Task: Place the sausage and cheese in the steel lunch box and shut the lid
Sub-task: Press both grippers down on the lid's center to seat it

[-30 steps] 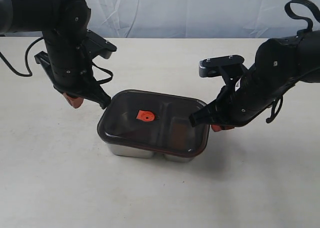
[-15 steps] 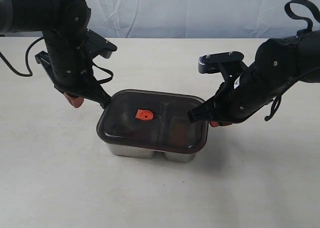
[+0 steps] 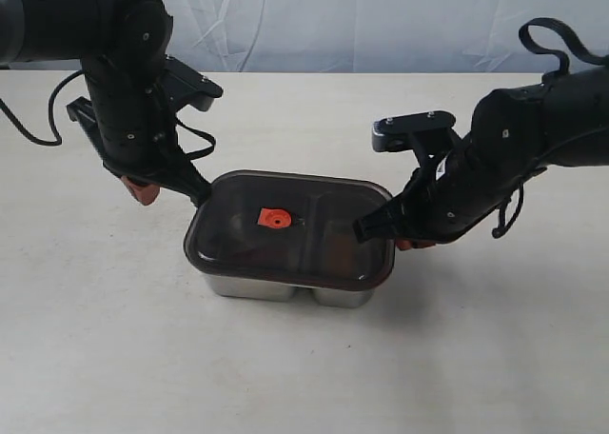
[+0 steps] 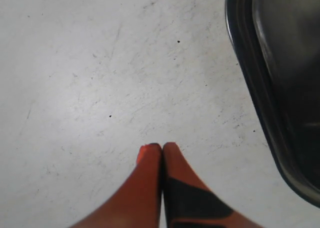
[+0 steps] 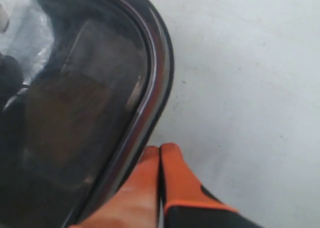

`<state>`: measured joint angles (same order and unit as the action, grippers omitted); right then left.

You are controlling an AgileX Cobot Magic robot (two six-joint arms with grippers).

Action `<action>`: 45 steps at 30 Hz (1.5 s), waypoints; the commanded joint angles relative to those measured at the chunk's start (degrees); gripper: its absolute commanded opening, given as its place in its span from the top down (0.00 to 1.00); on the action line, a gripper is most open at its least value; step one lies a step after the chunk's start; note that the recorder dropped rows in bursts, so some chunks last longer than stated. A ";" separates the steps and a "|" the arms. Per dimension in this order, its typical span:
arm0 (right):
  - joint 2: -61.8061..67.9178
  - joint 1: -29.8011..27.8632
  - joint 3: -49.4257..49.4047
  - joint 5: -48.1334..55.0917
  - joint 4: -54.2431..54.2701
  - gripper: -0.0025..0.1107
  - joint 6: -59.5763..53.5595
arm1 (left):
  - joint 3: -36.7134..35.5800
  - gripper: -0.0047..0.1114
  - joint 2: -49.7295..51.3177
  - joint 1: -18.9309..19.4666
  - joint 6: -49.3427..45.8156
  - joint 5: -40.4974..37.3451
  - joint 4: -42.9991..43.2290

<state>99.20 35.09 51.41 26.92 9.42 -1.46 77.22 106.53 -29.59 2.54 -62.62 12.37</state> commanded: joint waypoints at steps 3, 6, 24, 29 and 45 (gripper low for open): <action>-0.44 0.05 0.33 -3.45 -1.65 0.99 0.18 | -0.12 0.96 -0.48 -0.22 0.39 0.19 0.37; -2.38 -0.70 0.33 -3.35 -2.52 0.99 0.42 | -0.12 0.96 -0.48 -0.22 0.28 0.19 -0.38; -7.30 -0.10 0.33 -5.91 -0.40 0.99 5.41 | -0.12 0.96 -0.48 -0.22 -17.97 2.20 -27.22; -5.53 0.32 0.33 -6.09 2.91 0.99 3.67 | -0.25 0.96 -0.36 -0.22 -17.60 4.70 -26.23; -1.40 0.32 0.33 -3.38 12.32 0.99 -5.56 | -0.25 0.96 2.40 -0.22 -17.60 4.35 -26.25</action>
<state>96.33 35.37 51.41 22.94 21.20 -5.84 76.99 108.83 -29.59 -15.07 -58.05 -13.64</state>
